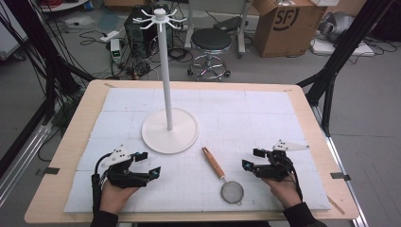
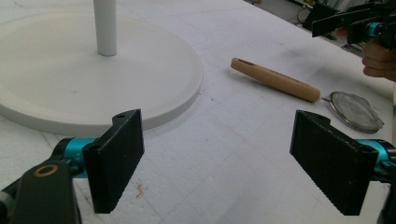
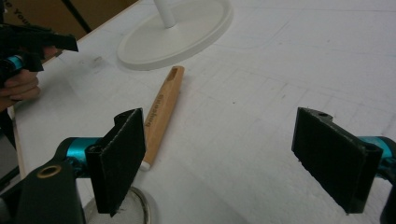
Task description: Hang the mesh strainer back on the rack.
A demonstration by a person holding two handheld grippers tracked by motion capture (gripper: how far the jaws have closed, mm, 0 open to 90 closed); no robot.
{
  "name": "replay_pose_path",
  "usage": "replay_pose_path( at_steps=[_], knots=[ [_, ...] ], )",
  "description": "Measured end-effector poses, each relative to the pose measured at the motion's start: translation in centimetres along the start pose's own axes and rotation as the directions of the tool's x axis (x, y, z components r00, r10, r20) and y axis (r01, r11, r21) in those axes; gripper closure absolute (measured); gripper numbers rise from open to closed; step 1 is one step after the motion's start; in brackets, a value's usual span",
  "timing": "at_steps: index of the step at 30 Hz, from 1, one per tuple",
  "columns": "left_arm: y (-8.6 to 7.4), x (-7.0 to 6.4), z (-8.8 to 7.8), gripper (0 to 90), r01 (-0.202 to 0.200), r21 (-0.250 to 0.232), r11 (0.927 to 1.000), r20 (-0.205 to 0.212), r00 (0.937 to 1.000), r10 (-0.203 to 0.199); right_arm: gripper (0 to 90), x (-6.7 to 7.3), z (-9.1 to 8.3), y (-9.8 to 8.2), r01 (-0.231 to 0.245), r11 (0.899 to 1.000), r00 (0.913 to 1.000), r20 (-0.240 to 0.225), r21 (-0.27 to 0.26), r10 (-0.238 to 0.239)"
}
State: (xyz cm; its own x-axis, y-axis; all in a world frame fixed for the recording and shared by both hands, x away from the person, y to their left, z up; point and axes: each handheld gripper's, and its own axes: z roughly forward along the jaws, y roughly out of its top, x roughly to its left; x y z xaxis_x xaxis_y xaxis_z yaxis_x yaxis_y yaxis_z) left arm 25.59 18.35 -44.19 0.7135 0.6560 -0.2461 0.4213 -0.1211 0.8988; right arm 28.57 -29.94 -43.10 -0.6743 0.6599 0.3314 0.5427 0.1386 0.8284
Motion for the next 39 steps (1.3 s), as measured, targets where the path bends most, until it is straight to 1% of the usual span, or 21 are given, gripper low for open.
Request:
replay_pose_path(
  at_steps=[1, 2, 4, 6, 8, 11, 14, 15, 17, 19, 21, 23, 26, 27, 29, 31, 33, 35, 36, 37, 39],
  knots=[
    [0.0, 0.0, 0.0, 18.2, 0.003, 0.0, 1.0, 0.003, 1.0, -0.003, 16.9, 0.0, 0.0, 0.0, 0.0, 1.0, 1.0, 0.0, 0.0, 0.0],
    [0.0, 0.0, 0.0, 18.2, 0.004, 0.001, 1.0, 0.001, 1.0, -0.004, 16.9, 0.3, 0.2, 0.2, 0.003, 1.0, 0.9999, -0.01, -0.001, -0.003],
    [0.0, 0.0, 0.1, 18.2, -0.006, 0.005, 1.0, 0.001, 1.0, 0.006, 17.7, 0.6, 0.5, 0.4, 0.002, 1.0, 0.9998, -0.019, 0.004, -0.002],
    [0.0, -0.1, 0.1, 18.2, -0.004, 0.001, 1.0, 0.005, 1.0, 0.004, 18.4, 1.0, 0.9, 0.7, 0.02, 1.0, 0.9995, -0.026, 0.02, -0.019],
    [0.0, -0.1, 0.0, 18.2, -0.002, 0.0, 1.0, 0.006, 1.0, 0.002, 21.3, 1.4, 1.4, 0.9, 0.033, 0.999, 0.9989, -0.033, 0.03, -0.032],
    [0.0, -0.1, 0.0, 18.1, 0.001, 0.0, 1.0, 0.003, 1.0, -0.001, 21.4, 1.7, 1.9, 1.1, 0.034, 0.999, 0.9986, -0.043, 0.04, -0.032],
    [0.0, -0.1, 0.1, 18.1, -0.003, 0.002, 1.0, 0.003, 1.0, 0.003, 23.1, 2.2, 2.4, 1.5, 0.033, 0.997, 0.9977, -0.061, 0.065, -0.029],
    [0.0, -0.1, 0.2, 18.2, -0.006, 0.004, 1.0, 0.006, 1.0, 0.006, 23.4, 2.5, 2.8, 1.7, 0.038, 0.997, 0.9965, -0.077, 0.074, -0.032],
    [0.0, -0.2, 0.2, 18.2, -0.005, 0.001, 1.0, 0.005, 1.0, 0.005, 23.8, 2.8, 3.0, 1.9, 0.043, 0.995, 0.9959, -0.084, 0.087, -0.035],
    [0.0, -0.2, 0.1, 18.1, -0.003, -0.001, 1.0, 0.006, 1.0, 0.003, 23.8, 2.9, 3.3, 2.1, 0.046, 0.995, 0.9959, -0.082, 0.094, -0.039],
    [0.0, -0.1, 0.1, 18.1, -0.004, -0.003, 1.0, -0.004, 1.0, 0.004, 23.8, 3.0, 3.7, 2.1, 0.04, 0.993, 0.9972, -0.067, 0.113, -0.033],
    [0.1, -0.1, 0.1, 18.1, 0.005, -0.013, 0.9999, 0.005, 1.0, -0.005, 23.8, 3.0, 4.2, 2.1, 0.028, 0.991, 0.9974, -0.07, 0.13, -0.019],
    [0.1, -0.1, 0.0, 18.0, 0.006, -0.018, 0.9998, 0.008, 1.0, -0.006, 24.5, 3.2, 4.7, 2.1, 0.029, 0.989, 0.9975, -0.067, 0.146, -0.02],
    [0.1, -0.1, 0.0, 17.9, 0.007, -0.023, 0.9997, 0.004, 1.0, -0.007, 25.9, 3.4, 5.2, 2.1, 0.03, 0.986, 0.9971, -0.074, 0.165, -0.018],
    [0.1, -0.1, 0.0, 17.7, 0.007, -0.023, 0.9997, 0.005, 1.0, -0.007, 32.4, 3.7, 5.6, 2.1, 0.031, 0.982, 0.9961, -0.087, 0.187, -0.015],
    [0.2, 0.0, -0.1, 17.4, 0.007, -0.025, 0.9997, 0.001, 1.0, -0.007, 33.1, 3.9, 6.1, 2.2, 0.029, 0.978, 0.9957, -0.092, 0.209, -0.01],
    [0.2, 0.1, -0.2, 17.4, 0.009, -0.03, 0.9995, 0.005, 0.9999, -0.009, 32.9, 3.9, 6.3, 2.2, 0.026, 0.977, 0.9955, -0.094, 0.214, -0.006],
    [0.2, 0.1, -0.3, 17.3, 0.012, -0.034, 0.9993, -0.001, 0.9999, -0.012, 32.9, 4.0, 6.9, 2.1, 0.015, 0.972, 0.995, -0.1, 0.236, 0.008],
    [0.2, 0.1, -0.3, 17.3, 0.013, -0.037, 0.9992, 0.0, 0.9999, -0.013, 32.9, 4.0, 6.9, 2.1, 0.015, 0.972, 0.995, -0.1, 0.236, 0.008],
    [0.2, 0.1, -0.3, 17.3, 0.013, -0.038, 0.9992, 0.0, 0.9999, -0.013, 33.2, 4.0, 7.3, 2.0, 0.007, 0.965, 0.9952, -0.096, 0.264, 0.019],
    [0.3, 0.1, -0.3, 17.4, 0.013, -0.037, 0.9992, 0.0, 0.9999, -0.013, 34.0, 4.0, 7.6, 1.8, 0.009, 0.957, 0.9957, -0.09, 0.289, 0.018]
  ],
)
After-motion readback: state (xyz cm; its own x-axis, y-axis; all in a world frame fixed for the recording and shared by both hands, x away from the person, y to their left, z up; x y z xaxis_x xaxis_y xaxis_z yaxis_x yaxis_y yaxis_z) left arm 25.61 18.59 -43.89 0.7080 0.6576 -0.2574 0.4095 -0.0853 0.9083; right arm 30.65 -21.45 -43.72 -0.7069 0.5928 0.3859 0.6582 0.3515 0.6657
